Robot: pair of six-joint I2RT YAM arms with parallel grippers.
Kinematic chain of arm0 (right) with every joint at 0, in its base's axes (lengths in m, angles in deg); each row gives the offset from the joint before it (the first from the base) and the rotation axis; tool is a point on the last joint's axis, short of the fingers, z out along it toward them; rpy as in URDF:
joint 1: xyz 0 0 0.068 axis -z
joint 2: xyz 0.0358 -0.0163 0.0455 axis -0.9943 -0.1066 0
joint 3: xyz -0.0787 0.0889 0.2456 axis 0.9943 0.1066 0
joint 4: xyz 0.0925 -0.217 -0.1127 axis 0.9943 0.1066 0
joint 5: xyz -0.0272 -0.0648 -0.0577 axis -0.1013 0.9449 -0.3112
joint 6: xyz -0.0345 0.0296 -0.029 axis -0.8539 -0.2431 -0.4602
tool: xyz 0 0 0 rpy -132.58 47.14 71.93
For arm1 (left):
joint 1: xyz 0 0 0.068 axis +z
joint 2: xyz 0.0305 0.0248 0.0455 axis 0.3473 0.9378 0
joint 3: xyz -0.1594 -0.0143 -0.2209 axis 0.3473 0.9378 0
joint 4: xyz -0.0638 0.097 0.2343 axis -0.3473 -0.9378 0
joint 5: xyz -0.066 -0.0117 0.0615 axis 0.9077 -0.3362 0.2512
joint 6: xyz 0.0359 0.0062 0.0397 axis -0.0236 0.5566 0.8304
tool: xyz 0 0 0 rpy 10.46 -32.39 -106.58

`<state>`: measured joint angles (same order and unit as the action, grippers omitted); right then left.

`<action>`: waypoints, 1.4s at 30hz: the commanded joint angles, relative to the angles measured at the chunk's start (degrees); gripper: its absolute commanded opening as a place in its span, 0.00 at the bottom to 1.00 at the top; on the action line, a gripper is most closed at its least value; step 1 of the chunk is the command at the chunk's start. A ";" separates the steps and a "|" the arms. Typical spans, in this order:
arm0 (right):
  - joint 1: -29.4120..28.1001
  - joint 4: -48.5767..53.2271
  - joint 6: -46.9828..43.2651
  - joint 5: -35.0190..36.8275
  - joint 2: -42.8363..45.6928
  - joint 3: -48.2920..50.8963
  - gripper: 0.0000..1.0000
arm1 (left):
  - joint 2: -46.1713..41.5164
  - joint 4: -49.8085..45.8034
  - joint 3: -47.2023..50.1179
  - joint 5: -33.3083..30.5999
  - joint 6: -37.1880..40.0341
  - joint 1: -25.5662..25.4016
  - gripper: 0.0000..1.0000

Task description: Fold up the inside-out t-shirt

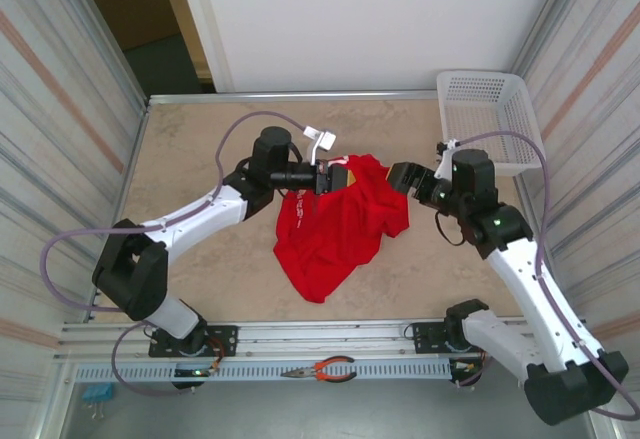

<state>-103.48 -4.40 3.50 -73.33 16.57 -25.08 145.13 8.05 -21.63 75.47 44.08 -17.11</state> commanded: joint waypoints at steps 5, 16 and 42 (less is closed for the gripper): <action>-5.84 -2.90 1.33 1.09 -9.93 1.90 0.75 | -0.77 0.44 -3.77 1.08 -2.10 1.13 0.00; -6.40 -13.28 3.82 -2.91 -18.84 7.89 0.74 | -1.56 10.20 -0.20 -0.79 -11.96 4.12 0.00; 7.35 -33.68 8.56 -32.18 -12.33 6.40 0.00 | 2.24 15.53 10.13 -2.50 -22.74 15.21 0.00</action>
<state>-96.90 -36.37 13.75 -100.65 0.13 -17.14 146.50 23.33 -12.59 73.83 22.71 -3.54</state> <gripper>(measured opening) 0.043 0.057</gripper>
